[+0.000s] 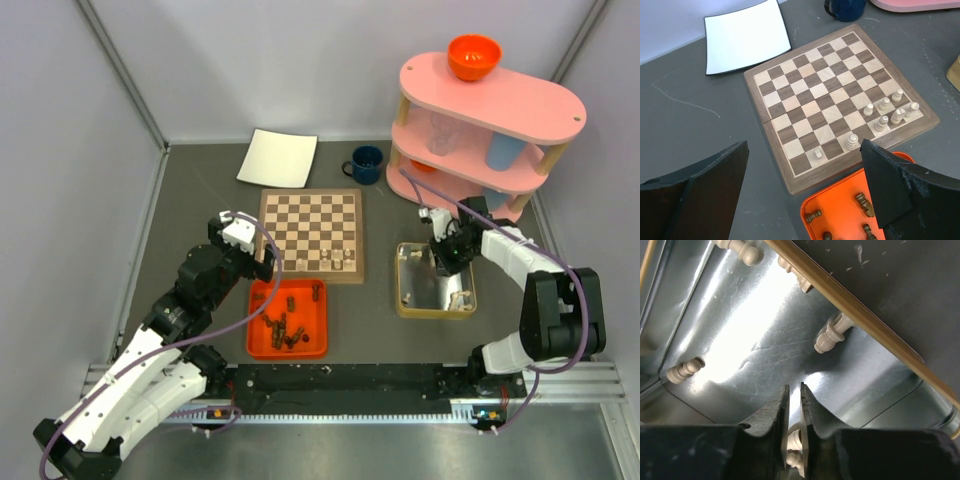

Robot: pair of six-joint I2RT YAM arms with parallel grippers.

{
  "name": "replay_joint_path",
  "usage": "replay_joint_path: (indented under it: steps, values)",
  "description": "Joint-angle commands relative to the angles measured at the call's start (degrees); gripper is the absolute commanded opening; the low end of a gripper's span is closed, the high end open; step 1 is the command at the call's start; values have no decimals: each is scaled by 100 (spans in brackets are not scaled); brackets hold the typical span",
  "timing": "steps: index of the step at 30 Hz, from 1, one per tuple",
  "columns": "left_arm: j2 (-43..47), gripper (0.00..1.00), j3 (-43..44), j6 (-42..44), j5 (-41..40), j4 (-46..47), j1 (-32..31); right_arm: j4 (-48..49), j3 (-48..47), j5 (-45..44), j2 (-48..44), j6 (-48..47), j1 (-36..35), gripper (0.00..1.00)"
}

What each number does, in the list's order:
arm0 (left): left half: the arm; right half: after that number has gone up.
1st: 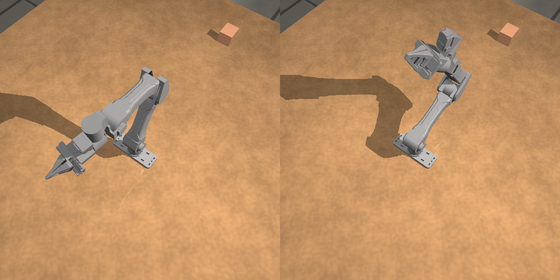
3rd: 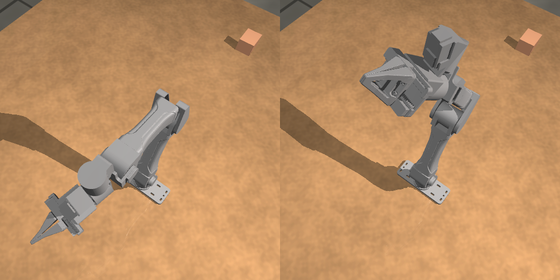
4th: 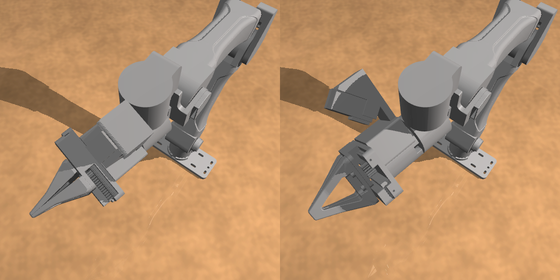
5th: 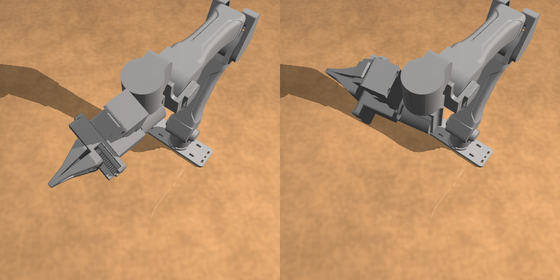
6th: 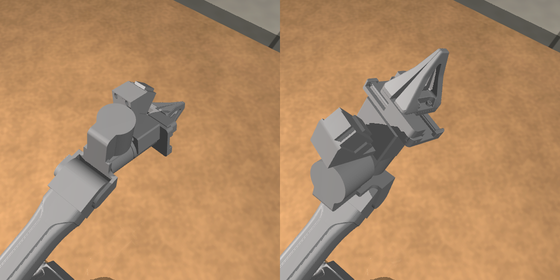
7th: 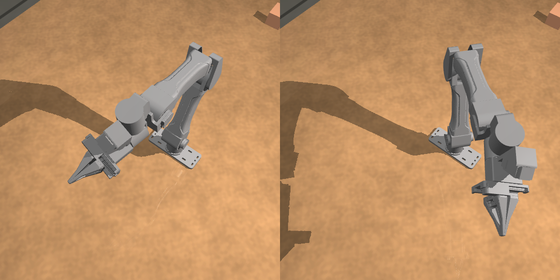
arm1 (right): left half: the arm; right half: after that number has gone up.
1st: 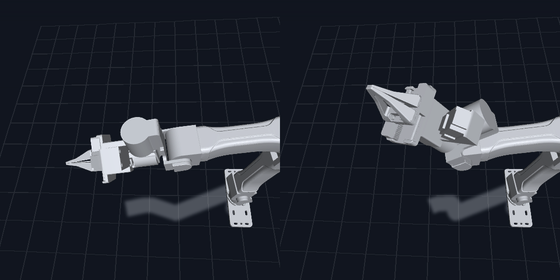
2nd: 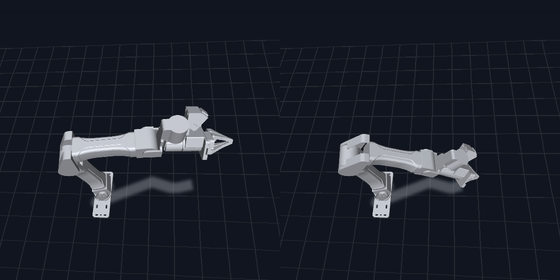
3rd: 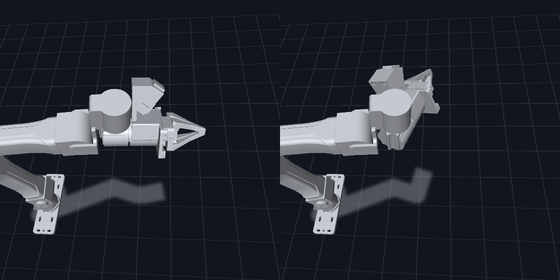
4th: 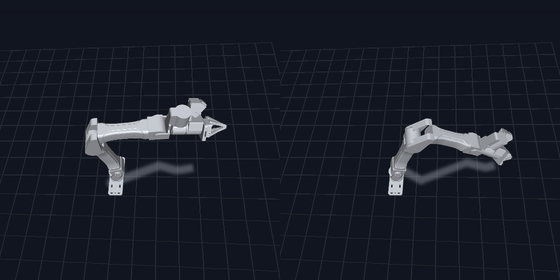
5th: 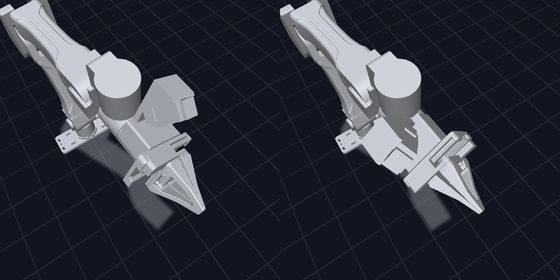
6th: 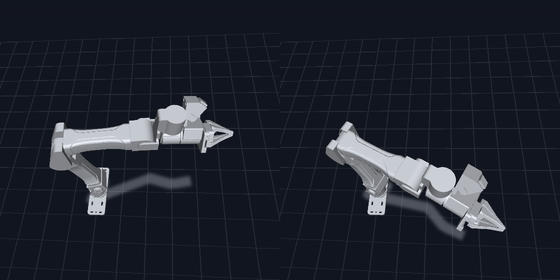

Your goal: Set up the chess pieces on the board

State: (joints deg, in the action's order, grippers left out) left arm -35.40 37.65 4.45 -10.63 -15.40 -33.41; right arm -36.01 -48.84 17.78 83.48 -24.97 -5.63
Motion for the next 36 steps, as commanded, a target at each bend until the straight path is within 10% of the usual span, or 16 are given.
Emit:
replay_joint_path:
  steps: [1,3,10,23,36]
  values:
    - [42,98,-30,21,220,327,19,49,-178,147,-122,174,0,22]
    - [50,98,-30,21,228,336,19,260,-152,42,-78,361,0,40]
    - [42,98,-47,30,220,353,19,972,-170,-389,361,1160,-105,47]
    - [7,98,-56,47,246,345,19,1483,-20,-1470,625,1214,-562,23]
    - [24,99,-82,47,1036,415,19,736,41,-759,-77,240,-562,0]
